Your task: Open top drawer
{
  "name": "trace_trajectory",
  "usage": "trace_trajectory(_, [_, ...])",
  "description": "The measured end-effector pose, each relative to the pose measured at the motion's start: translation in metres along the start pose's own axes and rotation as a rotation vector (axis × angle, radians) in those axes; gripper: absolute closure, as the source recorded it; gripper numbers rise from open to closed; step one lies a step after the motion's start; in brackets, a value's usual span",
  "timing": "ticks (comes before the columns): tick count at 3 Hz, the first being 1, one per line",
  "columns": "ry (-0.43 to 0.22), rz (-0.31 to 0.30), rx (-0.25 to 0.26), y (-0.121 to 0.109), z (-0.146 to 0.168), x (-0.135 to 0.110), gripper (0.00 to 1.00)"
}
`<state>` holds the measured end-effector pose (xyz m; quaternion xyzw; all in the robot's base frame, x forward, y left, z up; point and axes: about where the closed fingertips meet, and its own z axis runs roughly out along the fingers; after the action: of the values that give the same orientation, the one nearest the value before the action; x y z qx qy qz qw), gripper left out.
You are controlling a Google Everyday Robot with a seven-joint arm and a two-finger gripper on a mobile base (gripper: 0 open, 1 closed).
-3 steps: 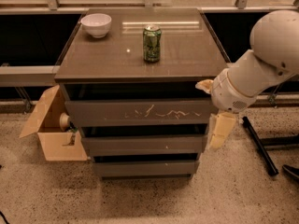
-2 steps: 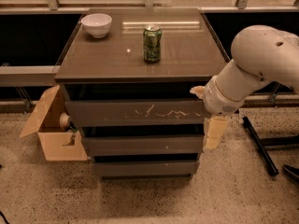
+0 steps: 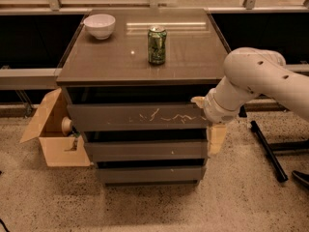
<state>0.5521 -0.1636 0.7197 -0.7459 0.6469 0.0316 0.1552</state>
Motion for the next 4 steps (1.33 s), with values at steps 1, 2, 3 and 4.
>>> trace_trajectory(1, [0.000, -0.057, 0.029, -0.030, 0.030, 0.011, 0.00])
trace_trajectory(2, [0.002, -0.093, 0.058, -0.056, 0.046, 0.017, 0.00])
trace_trajectory(3, [-0.018, -0.100, 0.062, -0.078, 0.060, 0.023, 0.03])
trace_trajectory(4, [-0.037, -0.091, 0.045, -0.083, 0.070, 0.026, 0.26])
